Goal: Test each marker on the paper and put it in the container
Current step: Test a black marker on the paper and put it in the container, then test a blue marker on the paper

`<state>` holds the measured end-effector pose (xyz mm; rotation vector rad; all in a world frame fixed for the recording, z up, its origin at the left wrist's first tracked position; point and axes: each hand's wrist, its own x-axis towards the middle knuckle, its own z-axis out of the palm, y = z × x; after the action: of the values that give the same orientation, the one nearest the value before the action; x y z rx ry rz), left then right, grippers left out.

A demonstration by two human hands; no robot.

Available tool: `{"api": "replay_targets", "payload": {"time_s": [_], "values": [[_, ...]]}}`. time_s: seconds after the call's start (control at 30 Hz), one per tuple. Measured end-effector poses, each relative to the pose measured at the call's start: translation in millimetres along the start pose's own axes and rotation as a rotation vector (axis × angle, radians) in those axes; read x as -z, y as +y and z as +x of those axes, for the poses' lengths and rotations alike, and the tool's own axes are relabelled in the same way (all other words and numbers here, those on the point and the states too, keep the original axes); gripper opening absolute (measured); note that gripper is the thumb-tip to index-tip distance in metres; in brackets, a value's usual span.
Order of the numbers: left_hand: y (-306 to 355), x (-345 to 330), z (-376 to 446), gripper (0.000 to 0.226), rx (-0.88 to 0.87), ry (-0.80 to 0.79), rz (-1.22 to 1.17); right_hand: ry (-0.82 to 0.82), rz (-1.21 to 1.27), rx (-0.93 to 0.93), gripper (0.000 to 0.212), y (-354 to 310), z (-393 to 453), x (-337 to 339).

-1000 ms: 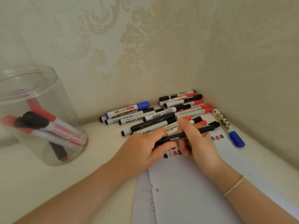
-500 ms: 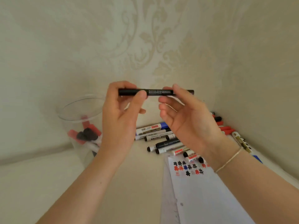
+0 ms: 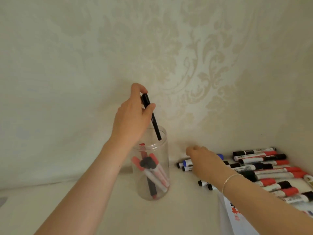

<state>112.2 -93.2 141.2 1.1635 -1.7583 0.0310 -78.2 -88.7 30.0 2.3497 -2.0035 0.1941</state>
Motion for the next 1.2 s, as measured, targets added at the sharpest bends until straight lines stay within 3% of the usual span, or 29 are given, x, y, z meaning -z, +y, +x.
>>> {"api": "replay_targets", "payload": {"time_s": [0.23, 0.43, 0.53, 0.63, 0.77, 0.83, 0.97, 1.0, 1.07, 1.13, 1.2], "values": [[-1.8, -7.7, -3.1, 0.032, 0.071, -0.299, 0.18, -0.011, -0.231, 0.028, 0.034, -4.0, 9.5, -24.2], [0.4, -4.0, 2.5, 0.029, 0.161, -0.452, 0.239, -0.039, -0.248, 0.069, 0.033, -4.5, 6.3, -19.3], [-2.0, -7.7, 0.5, 0.016, 0.157, -0.61, 0.404, 0.193, -0.166, 0.134, 0.038, -1.1, 5.3, -19.9], [0.0, -10.0, 4.7, 0.021, 0.181, -0.79, 0.443, 0.383, -0.04, 0.188, 0.05, 3.0, 3.5, -11.7], [5.4, -10.9, 14.7, 0.037, 0.214, -1.026, 0.53, 0.621, 0.273, 0.158, 0.027, 2.1, -5.8, 4.2], [11.4, -1.3, 16.0, 0.034, 0.208, -0.957, 0.479, 0.669, 0.585, 0.055, 0.016, 1.9, -15.3, 18.8], [51.5, 2.7, -13.9, 0.032, -0.011, -0.316, 0.281, 0.732, 1.081, -0.131, 0.014, 6.2, -34.7, 47.1], [66.3, -4.4, -27.6, 0.032, -0.064, -0.261, 0.169, 0.752, 1.159, -0.167, 0.015, 8.4, -39.1, 50.8], [83.0, -30.7, -53.5, 0.04, -0.094, -0.374, 0.056, 0.767, 1.261, -0.261, 0.016, 14.6, -48.7, 53.7], [80.5, -65.8, -73.4, 0.061, -0.04, -0.623, 0.066, 0.777, 1.306, -0.365, 0.013, 23.5, -58.1, 52.0], [71.9, -96.1, -85.0, 0.053, 0.037, -0.758, -0.084, 0.785, 1.359, -0.459, 0.012, 35.2, -67.2, 48.2]]}}
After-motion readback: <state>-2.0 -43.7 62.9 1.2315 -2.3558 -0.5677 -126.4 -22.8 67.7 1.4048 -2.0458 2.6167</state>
